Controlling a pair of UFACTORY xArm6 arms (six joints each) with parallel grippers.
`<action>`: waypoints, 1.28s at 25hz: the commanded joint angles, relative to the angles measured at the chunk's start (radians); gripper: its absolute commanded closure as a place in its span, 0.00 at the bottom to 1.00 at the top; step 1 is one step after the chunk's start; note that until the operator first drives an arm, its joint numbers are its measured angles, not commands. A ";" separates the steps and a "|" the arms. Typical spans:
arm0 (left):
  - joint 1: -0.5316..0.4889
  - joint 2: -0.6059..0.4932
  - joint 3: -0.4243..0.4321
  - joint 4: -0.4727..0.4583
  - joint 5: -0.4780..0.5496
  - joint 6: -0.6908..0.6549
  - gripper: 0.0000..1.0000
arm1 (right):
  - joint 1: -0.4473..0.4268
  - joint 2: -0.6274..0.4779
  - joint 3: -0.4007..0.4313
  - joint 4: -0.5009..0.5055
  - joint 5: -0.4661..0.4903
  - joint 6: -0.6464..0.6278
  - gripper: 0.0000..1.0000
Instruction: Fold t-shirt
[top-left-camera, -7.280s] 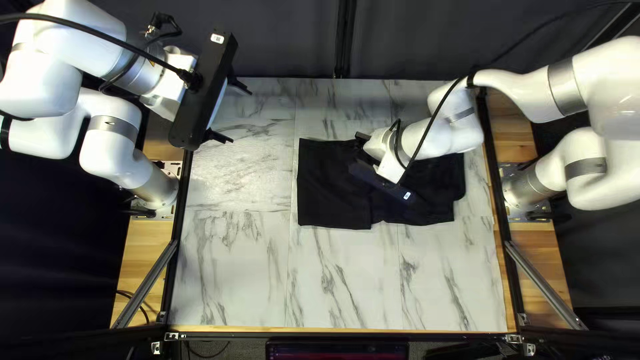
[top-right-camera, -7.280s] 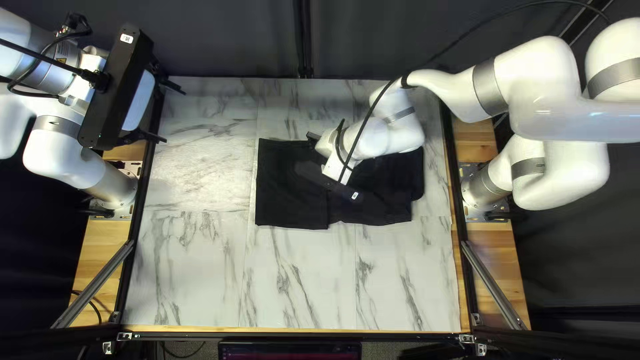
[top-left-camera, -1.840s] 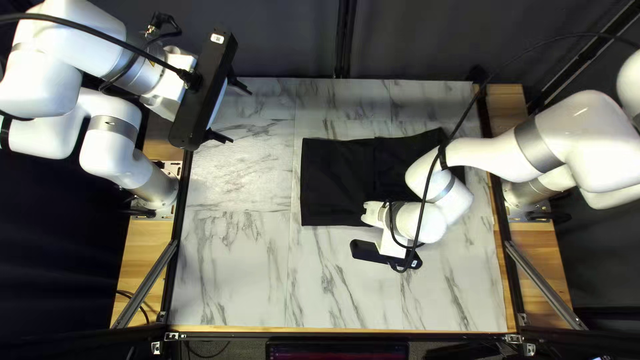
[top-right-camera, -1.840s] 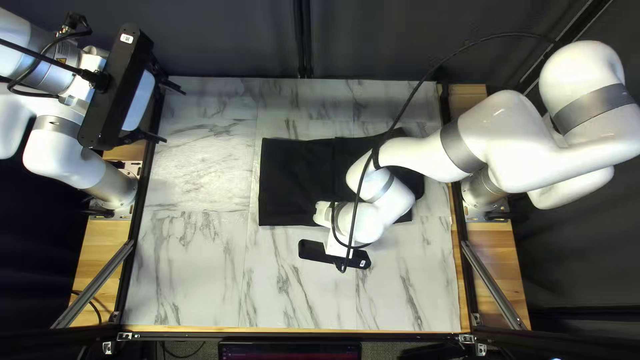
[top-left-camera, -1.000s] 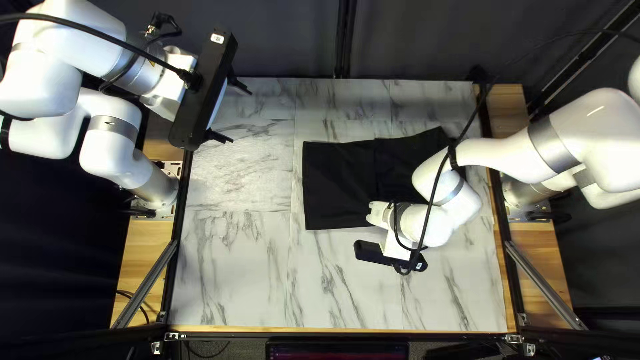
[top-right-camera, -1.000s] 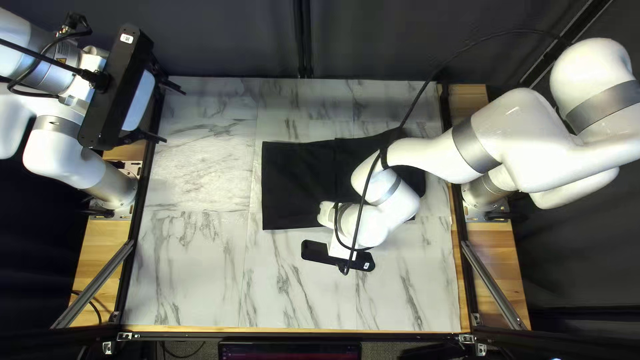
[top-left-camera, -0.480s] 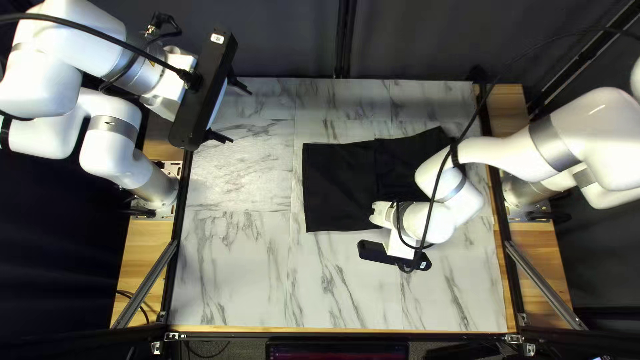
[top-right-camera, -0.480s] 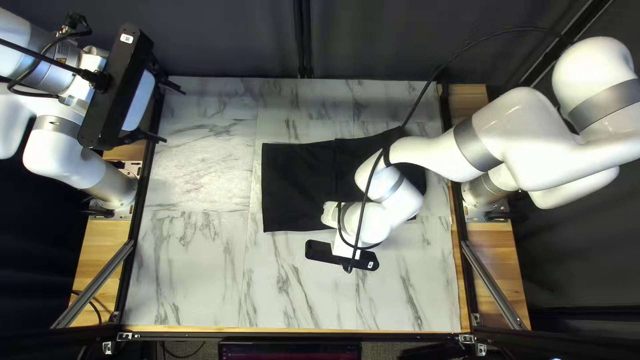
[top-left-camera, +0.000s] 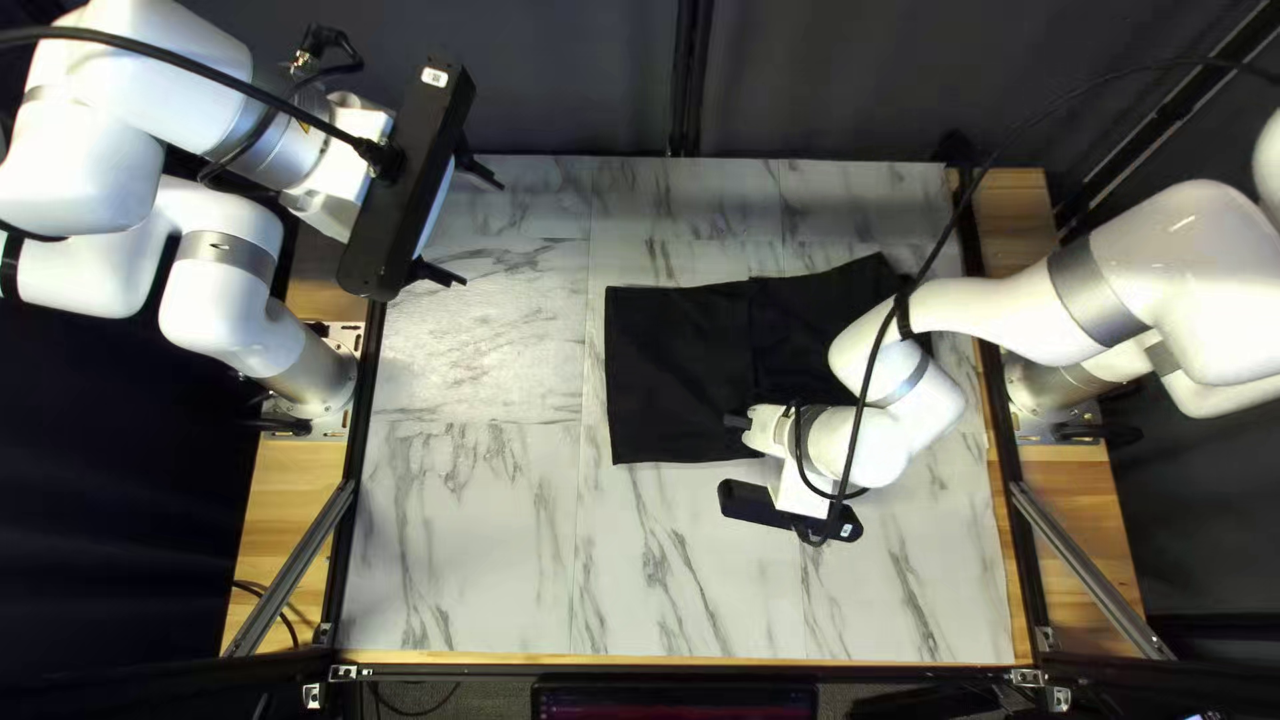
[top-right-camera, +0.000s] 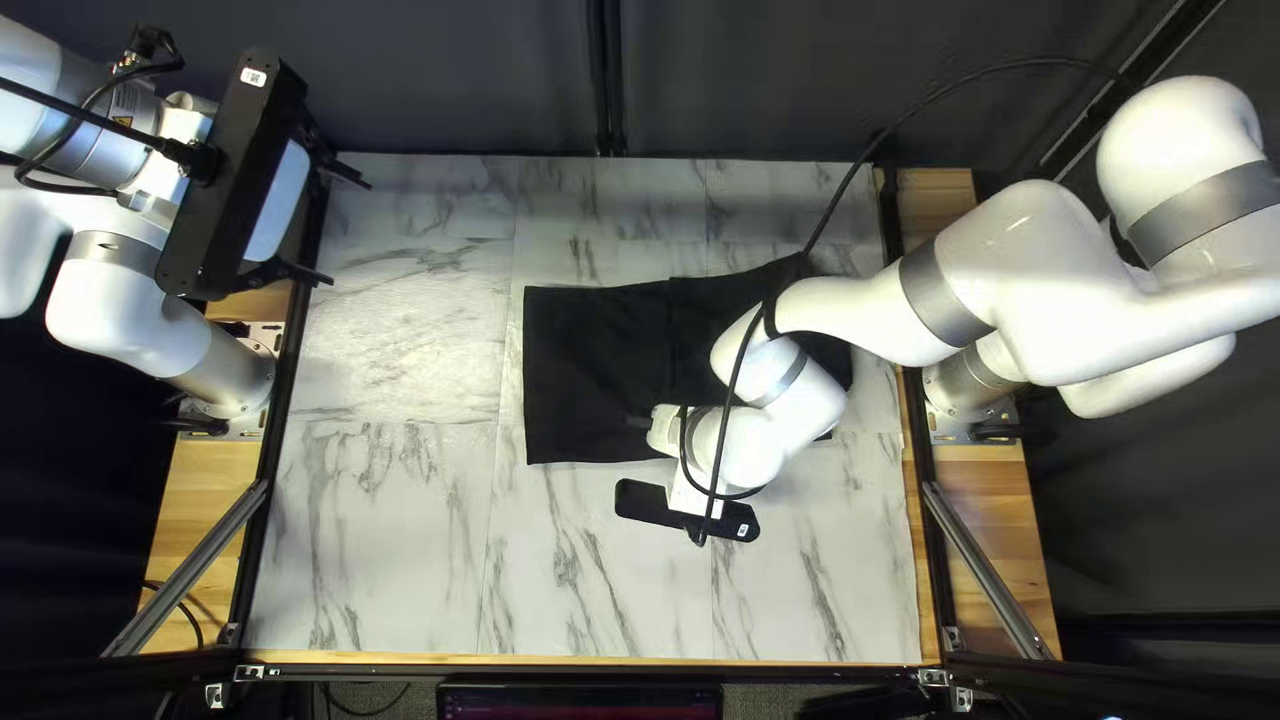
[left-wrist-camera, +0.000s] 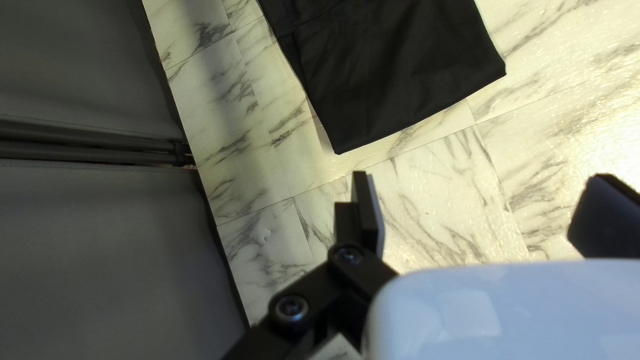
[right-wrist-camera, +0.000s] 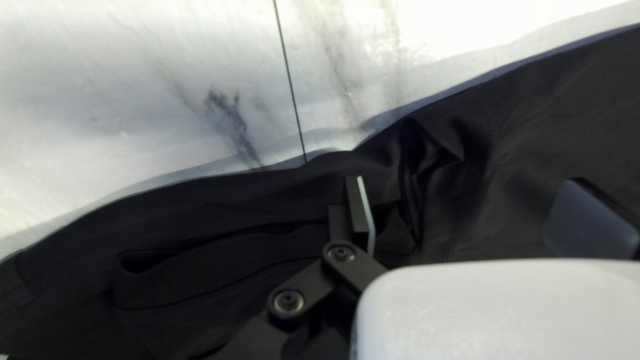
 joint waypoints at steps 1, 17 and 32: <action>0.000 0.000 0.000 0.000 0.000 0.000 0.00 | -0.009 0.019 -0.012 -0.031 -0.015 0.022 0.00; 0.000 0.000 0.000 0.000 0.000 0.000 0.00 | 0.013 -0.107 0.025 0.015 0.096 -0.024 0.00; 0.000 0.000 0.000 0.000 0.000 0.000 0.00 | 0.203 -0.330 0.099 0.315 0.420 -0.064 0.00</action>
